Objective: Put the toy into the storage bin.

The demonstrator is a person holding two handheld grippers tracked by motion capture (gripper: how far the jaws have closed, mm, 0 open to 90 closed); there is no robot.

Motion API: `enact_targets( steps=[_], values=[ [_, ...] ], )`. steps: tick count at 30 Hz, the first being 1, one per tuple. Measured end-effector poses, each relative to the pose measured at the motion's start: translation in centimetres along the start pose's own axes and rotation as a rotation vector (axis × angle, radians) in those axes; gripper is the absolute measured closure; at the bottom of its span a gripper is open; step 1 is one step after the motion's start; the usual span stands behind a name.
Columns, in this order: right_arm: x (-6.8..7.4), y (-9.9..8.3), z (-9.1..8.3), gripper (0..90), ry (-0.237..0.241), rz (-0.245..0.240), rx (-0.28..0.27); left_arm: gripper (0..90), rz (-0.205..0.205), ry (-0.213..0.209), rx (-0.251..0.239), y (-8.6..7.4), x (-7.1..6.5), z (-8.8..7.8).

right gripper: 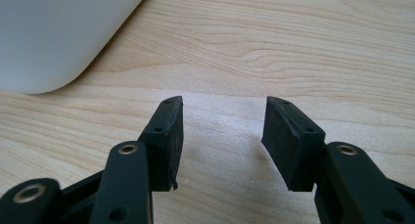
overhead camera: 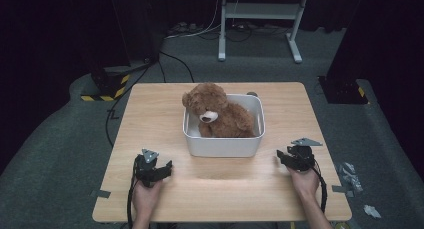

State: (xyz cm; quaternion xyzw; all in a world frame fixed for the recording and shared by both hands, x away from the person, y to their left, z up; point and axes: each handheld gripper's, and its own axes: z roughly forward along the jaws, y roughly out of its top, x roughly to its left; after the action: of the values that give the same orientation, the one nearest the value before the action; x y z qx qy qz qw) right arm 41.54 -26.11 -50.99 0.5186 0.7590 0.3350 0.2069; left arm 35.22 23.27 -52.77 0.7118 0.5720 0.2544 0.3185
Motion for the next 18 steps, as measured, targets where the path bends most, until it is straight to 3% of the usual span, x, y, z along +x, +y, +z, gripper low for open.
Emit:
enact_targets(
  steps=[18],
  values=[
    [0.01, -0.18, 0.77, 48.1, -0.036, -0.003, 0.023, 24.8, 0.000, 0.000, 0.000, 0.00, 0.00, 0.00]
  ],
)
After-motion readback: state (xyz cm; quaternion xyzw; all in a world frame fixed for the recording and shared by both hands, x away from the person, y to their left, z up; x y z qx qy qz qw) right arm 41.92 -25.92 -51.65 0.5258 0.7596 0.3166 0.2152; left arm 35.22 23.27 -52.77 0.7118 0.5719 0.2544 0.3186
